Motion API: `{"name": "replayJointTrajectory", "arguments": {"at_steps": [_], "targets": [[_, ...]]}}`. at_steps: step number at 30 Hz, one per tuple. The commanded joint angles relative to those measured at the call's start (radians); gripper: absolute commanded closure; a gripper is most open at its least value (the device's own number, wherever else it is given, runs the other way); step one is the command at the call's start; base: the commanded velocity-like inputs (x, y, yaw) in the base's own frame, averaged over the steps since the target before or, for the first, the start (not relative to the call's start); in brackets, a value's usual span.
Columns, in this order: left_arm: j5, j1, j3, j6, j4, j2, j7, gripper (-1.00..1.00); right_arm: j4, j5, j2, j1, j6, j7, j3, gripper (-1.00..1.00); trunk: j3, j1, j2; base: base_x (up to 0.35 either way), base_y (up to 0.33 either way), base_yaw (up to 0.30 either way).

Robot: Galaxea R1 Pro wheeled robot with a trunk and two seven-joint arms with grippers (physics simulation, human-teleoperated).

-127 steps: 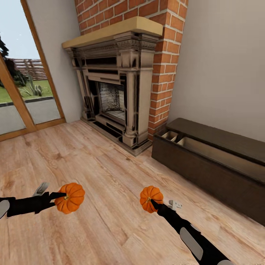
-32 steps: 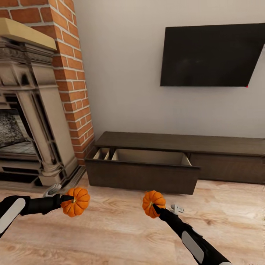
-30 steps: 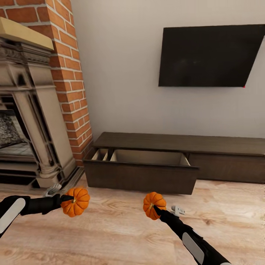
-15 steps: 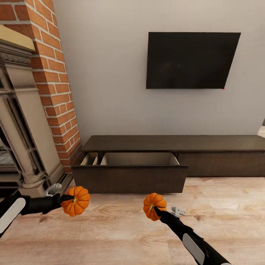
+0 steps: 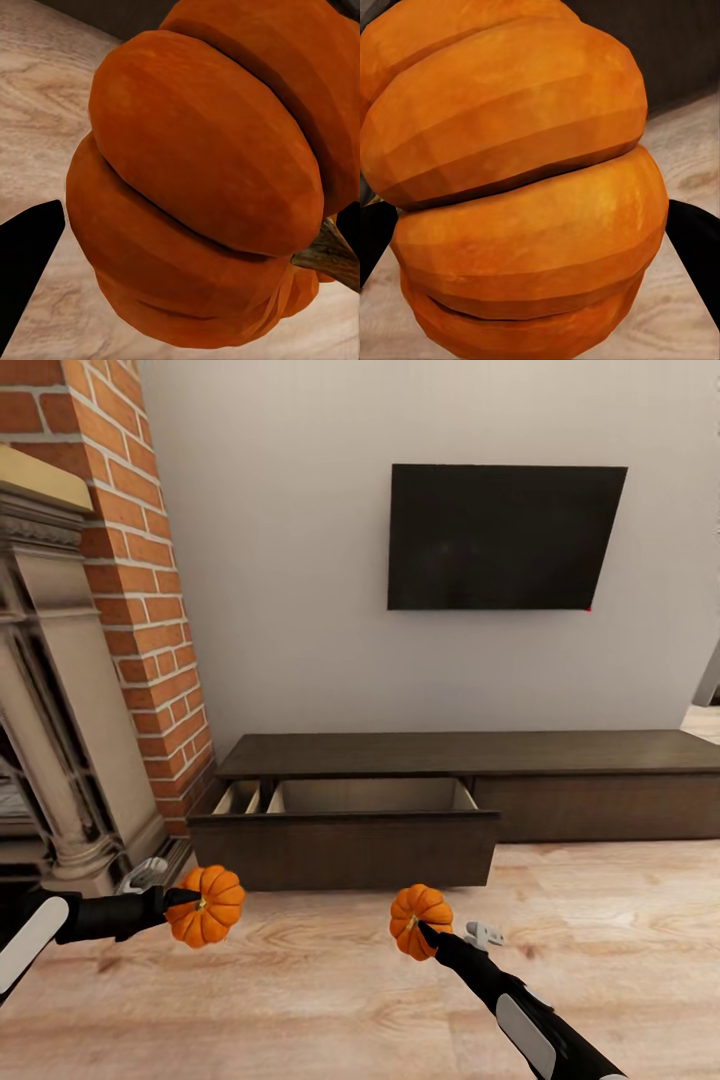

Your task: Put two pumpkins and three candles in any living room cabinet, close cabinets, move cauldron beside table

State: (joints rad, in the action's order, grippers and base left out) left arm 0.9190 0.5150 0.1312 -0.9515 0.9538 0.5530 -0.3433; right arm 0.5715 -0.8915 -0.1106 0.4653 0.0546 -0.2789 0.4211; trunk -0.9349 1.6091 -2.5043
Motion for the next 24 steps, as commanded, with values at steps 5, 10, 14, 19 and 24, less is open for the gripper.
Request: {"name": "replayJointTrajectory", "arguments": {"at_steps": [5, 10, 14, 19, 24], "targets": [[-0.008, 0.0, 0.006, 0.0, 0.0, 0.001, 0.001, 1.0, -0.002, -0.011, -0.001, 0.001, 0.006, 0.003, 0.008, 1.0, 0.018, -0.002, 0.001, 0.0, 0.0, 0.0], [-0.008, 0.0, 0.007, 0.0, 0.0, 0.001, 0.001, 1.0, -0.001, -0.011, -0.001, 0.001, 0.007, 0.003, 0.007, 1.0, 0.038, -0.005, 0.002, 0.0, 0.0, 0.0], [-0.008, 0.0, 0.007, 0.0, 0.0, 0.0, 0.001, 1.0, -0.002, -0.011, -0.001, 0.001, 0.005, 0.003, 0.007, 1.0, 0.053, -0.006, 0.003, 0.0, 0.0, 0.0], [-0.008, 0.0, 0.007, 0.002, 0.0, 0.001, 0.001, 1.0, -0.001, -0.01, -0.001, 0.001, 0.006, 0.003, 0.007, 1.0, 0.073, -0.009, 0.004, 0.0, 0.0, 0.0], [-0.008, 0.001, 0.008, 0.002, 0.0, 0.001, 0.001, 1.0, -0.002, -0.01, -0.001, 0.001, 0.007, 0.003, 0.007, 1.0, 0.089, -0.025, 0.033, 0.0, 0.0, 0.0]]}}
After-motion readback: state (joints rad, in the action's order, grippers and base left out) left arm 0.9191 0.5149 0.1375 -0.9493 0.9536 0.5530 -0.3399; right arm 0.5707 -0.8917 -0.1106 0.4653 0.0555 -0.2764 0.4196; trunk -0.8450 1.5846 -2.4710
